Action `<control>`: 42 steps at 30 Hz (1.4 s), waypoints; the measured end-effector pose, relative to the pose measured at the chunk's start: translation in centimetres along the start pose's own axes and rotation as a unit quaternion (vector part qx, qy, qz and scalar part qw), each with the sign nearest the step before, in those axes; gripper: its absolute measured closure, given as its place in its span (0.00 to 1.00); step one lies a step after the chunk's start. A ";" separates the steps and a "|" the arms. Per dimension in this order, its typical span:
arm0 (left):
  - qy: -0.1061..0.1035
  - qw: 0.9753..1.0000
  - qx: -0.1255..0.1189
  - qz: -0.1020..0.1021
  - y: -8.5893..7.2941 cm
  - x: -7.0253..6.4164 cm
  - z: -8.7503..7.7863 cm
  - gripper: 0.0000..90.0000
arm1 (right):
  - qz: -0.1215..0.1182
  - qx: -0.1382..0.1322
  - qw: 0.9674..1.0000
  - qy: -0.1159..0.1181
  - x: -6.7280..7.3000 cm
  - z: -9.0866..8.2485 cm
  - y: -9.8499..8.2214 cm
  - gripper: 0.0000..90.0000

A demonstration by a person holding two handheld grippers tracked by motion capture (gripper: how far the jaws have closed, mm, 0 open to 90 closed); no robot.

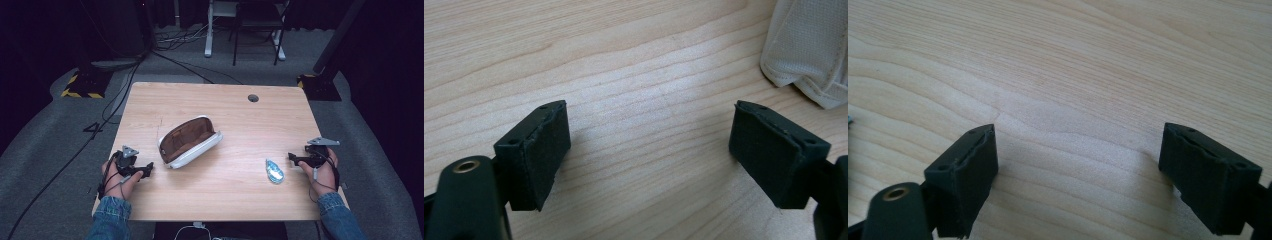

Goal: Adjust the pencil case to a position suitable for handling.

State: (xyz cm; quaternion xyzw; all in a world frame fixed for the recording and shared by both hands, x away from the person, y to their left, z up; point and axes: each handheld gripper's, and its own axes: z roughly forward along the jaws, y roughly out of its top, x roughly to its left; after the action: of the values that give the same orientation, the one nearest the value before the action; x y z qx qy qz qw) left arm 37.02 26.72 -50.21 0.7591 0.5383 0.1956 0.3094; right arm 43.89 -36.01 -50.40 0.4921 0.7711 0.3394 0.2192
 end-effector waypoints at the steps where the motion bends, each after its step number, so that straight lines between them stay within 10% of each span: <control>1: 0.000 1.000 0.000 0.000 0.0 0.0 0.0 0.21 | 0.000 0.000 1.000 0.000 0.0 0.0 0.0 0.18; 42: -0.072 0.992 -0.100 0.007 6.0 -2.8 -4.4 0.26 | -0.002 -0.001 1.000 0.005 0.2 -0.1 -0.1 0.18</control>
State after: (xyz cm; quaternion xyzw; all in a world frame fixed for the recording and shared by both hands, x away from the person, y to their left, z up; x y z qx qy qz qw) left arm 37.50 23.80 -42.80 0.7399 0.4870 0.1957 0.4207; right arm 43.65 -35.94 -50.42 0.4890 0.7725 0.3423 0.2165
